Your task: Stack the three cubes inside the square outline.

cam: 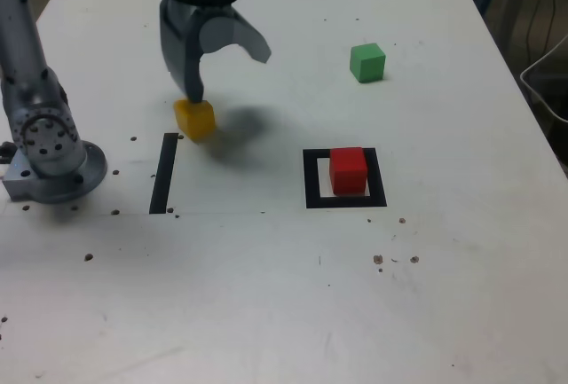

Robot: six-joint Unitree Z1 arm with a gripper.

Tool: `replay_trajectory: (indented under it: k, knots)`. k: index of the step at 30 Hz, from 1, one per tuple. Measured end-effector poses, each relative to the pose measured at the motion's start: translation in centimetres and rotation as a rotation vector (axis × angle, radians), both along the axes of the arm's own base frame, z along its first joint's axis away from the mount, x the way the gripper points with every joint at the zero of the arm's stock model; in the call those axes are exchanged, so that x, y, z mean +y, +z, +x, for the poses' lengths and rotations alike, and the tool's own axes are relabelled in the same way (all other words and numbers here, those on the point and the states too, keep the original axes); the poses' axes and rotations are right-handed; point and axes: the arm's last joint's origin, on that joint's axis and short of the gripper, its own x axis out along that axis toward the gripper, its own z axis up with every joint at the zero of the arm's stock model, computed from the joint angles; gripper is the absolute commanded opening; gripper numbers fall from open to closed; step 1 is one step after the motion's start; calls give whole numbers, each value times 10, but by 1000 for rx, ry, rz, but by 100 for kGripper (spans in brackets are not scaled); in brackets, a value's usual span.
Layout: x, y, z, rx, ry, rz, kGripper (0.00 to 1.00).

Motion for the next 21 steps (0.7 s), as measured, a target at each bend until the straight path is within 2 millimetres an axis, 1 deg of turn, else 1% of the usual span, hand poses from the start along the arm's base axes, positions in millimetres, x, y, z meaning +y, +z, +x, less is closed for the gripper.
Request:
replay_trajectory:
  k: [6,10,21]
  knots:
    - [1,-10,-12,57,36,-6,97]
    - [0,-16,-15,68,43,-4,97]
    - [5,-44,-8,103,49,-27,88]
